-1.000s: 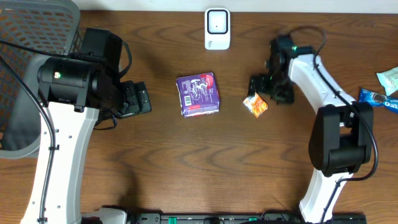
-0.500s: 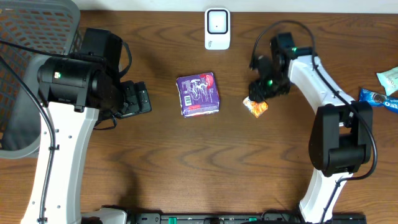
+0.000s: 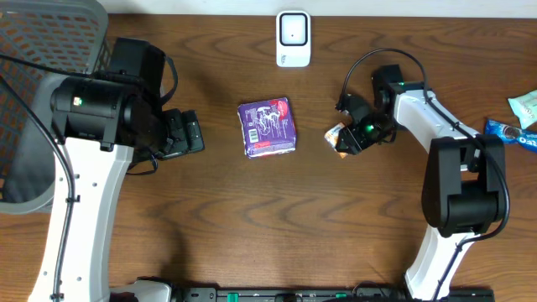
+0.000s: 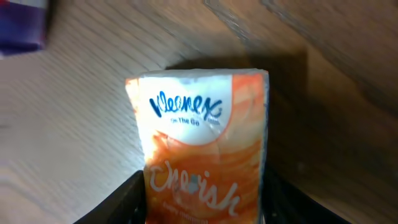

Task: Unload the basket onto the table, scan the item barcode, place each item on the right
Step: 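Grasp the orange tissue box with the right gripper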

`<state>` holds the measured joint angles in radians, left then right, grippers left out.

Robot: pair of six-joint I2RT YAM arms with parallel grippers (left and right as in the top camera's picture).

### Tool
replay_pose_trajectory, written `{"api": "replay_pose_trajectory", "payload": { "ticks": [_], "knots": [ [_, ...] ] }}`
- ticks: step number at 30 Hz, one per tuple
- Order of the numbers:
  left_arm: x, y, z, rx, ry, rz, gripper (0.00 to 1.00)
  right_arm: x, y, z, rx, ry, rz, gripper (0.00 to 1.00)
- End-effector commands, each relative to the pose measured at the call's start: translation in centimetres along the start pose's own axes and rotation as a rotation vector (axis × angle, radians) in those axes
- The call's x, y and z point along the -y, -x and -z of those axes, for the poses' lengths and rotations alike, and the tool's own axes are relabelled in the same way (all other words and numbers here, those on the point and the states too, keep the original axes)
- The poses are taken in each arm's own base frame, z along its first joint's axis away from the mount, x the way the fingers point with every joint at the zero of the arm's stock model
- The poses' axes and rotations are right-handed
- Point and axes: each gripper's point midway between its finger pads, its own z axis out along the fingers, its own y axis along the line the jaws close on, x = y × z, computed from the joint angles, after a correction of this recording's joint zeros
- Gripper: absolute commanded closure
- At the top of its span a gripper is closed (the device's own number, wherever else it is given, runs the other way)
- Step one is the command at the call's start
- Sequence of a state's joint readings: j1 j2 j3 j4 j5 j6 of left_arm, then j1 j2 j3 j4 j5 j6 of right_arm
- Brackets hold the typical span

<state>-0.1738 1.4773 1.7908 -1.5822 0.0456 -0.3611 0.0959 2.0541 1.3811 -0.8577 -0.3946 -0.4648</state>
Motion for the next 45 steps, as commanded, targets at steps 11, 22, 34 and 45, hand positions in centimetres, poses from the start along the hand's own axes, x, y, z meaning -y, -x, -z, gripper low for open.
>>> {"api": "replay_pose_trajectory", "payload": {
  "ticks": [11, 22, 34, 45],
  "knots": [
    [-0.3, 0.1, -0.2, -0.002, 0.015, -0.011, 0.02, -3.0, 2.5, 0.8, 0.123, 0.239, -0.276, 0.38],
    [-0.3, 0.1, -0.2, -0.003, 0.016, -0.011, 0.02, -0.2, 2.1, 0.2, 0.103, 0.073, -0.299, 0.53],
    [-0.3, 0.1, -0.2, -0.002, 0.015, -0.011, 0.02, -1.7, 1.2, -2.2, 0.121, 0.139, -0.318, 0.52],
    [-0.3, 0.1, -0.2, -0.003, 0.016, -0.011, 0.02, -2.1, 1.3, -2.3, 0.124, 0.174, -0.428, 0.96]
  ]
}}
